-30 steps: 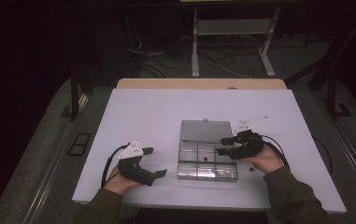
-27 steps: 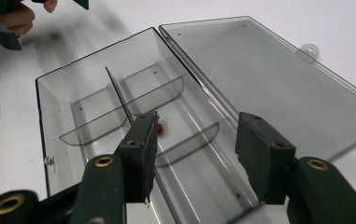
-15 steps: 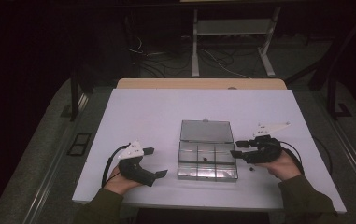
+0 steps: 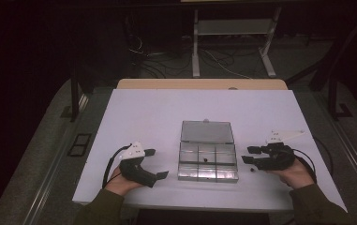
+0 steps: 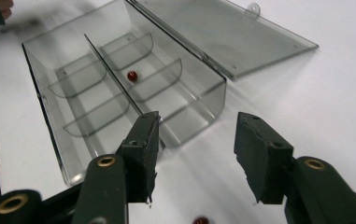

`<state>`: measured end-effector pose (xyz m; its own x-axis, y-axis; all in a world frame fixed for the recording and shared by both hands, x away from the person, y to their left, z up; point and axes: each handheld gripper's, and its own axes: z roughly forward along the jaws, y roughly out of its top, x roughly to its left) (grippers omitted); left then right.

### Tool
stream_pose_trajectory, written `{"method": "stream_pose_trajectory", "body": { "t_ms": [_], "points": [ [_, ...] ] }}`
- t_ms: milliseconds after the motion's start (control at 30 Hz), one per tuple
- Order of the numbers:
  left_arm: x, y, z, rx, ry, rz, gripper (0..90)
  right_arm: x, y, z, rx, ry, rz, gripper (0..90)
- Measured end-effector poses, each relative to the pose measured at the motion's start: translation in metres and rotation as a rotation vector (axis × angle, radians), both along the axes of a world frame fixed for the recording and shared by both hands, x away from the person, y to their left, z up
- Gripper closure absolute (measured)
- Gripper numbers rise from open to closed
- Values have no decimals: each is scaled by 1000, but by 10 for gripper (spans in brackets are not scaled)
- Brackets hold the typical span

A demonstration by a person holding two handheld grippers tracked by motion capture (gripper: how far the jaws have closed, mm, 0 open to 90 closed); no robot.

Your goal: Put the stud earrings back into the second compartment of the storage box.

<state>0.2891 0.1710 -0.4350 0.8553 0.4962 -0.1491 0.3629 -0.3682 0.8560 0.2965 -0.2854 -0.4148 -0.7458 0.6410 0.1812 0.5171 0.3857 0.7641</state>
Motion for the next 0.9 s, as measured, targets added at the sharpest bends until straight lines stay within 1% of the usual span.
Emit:
{"method": "stream_pose_trajectory", "body": {
  "t_ms": [167, 233, 367, 400, 467, 733, 800, 900],
  "points": [
    [1, 1, 0, 1, 2, 3, 2, -6, -8, -7, -20, 20, -17, 528],
    [1, 0, 0, 1, 3, 1, 2, -7, -11, -10, -37, 26, -17, 547],
    [0, -1, 0, 2, 4, 1, 2, -10, -14, -15, -55, 42, -12, 585],
    [0, -1, 0, 1, 2, 1, 2, -11, -14, -17, -66, 53, -11, 596],
    [0, 0, 0, 0, 1, 1, 2, -11, -13, -20, -86, 59, -2, 619],
    [0, -1, 0, 4, 2, -2, 2, -10, -8, -29, -150, 72, 24, 671],
    [0, -1, 0, 4, 3, -2, 2, -9, -8, -30, -163, 73, 23, 684],
    [-1, -1, 0, 1, 1, -1, 2, -9, -7, -31, -168, 72, 29, 698]
  ]
}}
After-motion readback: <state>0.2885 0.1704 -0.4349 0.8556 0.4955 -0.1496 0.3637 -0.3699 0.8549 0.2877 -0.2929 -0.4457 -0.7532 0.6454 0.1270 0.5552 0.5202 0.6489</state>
